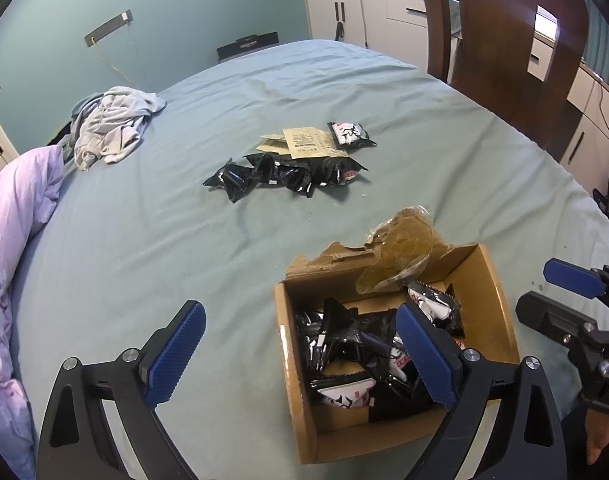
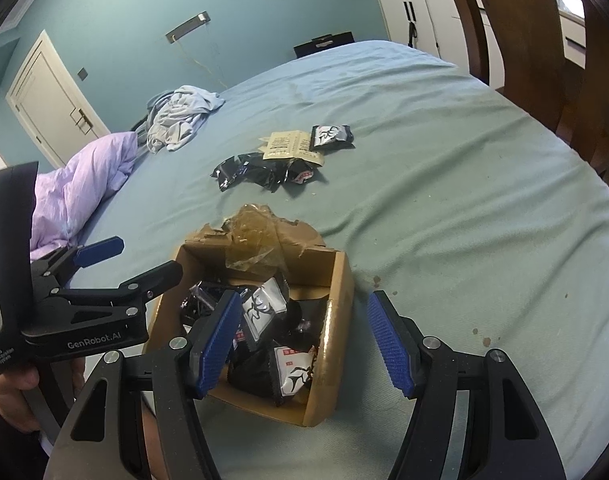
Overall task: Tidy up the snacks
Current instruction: 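Withdraw both open grippers from the cardboard box, then reach the left gripper to the pile and grasp a black packet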
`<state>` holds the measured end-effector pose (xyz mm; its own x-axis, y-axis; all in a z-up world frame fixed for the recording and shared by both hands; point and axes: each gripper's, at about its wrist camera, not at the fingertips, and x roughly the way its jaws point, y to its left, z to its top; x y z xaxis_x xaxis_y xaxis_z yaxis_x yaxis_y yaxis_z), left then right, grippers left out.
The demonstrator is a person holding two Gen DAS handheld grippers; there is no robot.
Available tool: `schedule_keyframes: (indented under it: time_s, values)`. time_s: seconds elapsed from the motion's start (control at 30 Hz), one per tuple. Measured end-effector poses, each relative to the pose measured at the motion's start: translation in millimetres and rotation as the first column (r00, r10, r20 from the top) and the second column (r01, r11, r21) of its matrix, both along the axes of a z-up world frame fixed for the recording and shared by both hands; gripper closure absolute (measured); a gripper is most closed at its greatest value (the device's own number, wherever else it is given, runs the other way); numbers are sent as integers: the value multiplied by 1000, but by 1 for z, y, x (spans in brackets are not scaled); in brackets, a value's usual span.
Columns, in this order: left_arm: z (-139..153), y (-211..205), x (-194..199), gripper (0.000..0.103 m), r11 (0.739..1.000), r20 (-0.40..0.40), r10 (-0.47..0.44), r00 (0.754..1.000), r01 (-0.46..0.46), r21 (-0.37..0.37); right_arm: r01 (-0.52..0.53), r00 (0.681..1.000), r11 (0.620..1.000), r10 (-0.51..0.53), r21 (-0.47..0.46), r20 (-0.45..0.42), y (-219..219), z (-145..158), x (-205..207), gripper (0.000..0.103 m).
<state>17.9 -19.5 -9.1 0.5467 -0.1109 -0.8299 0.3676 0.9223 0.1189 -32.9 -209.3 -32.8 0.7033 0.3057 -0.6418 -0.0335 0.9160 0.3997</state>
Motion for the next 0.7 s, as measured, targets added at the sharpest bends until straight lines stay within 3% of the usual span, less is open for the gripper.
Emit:
schedule_keyframes:
  time_s: [0.7]
  values:
    - [3,-11,0,2,999,-12,-19,1000,19,-27,-37,999,996,39,-81,24,19,6,-1,38]
